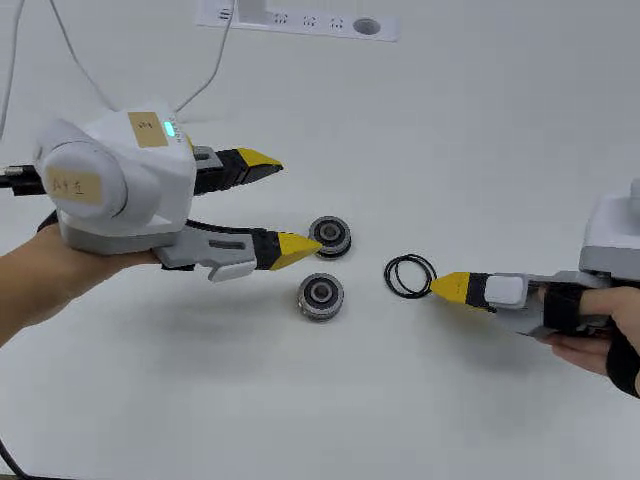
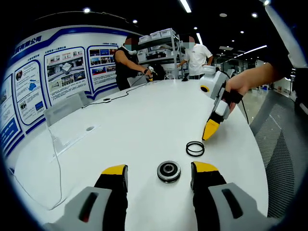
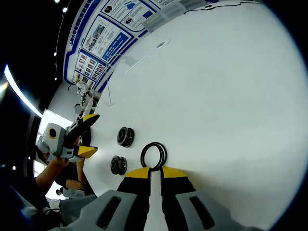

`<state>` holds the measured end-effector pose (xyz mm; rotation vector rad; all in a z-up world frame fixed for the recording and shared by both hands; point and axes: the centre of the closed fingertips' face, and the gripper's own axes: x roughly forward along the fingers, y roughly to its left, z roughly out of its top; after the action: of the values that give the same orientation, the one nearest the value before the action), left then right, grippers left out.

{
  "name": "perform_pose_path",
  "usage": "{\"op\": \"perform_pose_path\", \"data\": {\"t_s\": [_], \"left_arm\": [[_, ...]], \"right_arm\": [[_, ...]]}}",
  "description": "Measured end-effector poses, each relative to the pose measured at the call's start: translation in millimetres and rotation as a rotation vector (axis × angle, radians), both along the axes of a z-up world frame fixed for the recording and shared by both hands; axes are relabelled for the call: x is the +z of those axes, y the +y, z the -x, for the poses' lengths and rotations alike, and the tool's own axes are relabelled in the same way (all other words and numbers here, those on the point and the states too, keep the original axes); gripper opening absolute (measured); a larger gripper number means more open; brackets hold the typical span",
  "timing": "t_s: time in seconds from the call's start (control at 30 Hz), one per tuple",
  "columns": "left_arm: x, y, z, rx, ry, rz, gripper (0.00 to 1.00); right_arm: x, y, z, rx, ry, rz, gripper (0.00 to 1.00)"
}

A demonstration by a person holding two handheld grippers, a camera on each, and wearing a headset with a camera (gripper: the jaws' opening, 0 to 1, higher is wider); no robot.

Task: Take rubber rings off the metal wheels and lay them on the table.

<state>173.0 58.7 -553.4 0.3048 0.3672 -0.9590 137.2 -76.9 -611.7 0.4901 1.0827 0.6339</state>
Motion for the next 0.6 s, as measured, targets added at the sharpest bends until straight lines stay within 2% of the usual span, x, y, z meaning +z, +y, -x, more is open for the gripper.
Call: {"op": "perform_pose_path", "data": {"t_s": [0.13, 0.23, 0.3, 0.33, 0.4, 0.5, 0.6], "left_arm": [[-2.9, -2.8, -1.4, -0.003, 0.004, -0.003, 0.53], [-6.1, -7.8, -2.6, -0.011, 0.007, -0.005, 0.50], [-9.9, -10.7, -5.2, -0.014, 0.004, -0.020, 0.46], [-13.3, -11.3, -7.5, -0.009, 0.007, -0.035, 0.44], [-16.8, -13.3, -9.5, -0.015, 0.006, -0.047, 0.39], [-20.7, -20.5, -11.3, -0.034, 0.015, -0.045, 0.34], [-24.3, -27.1, -10.8, -0.061, 0.018, -0.059, 0.32]], "right_arm": [[7.8, -5.6, -4.7, -0.039, -0.007, -0.030, 0.09], [14.4, -4.3, -12.3, -0.050, -0.054, -0.061, 0.10], [19.9, 0.1, -18.5, -0.057, -0.086, -0.098, 0.11], [26.4, 6.0, -21.4, -0.057, -0.119, -0.131, 0.11], [34.0, 13.7, -23.5, -0.058, -0.139, -0.174, 0.13], [37.3, 22.2, -28.0, -0.037, -0.172, -0.170, 0.17], [38.4, 27.8, -31.0, -0.036, -0.170, -0.191, 0.17]]}}
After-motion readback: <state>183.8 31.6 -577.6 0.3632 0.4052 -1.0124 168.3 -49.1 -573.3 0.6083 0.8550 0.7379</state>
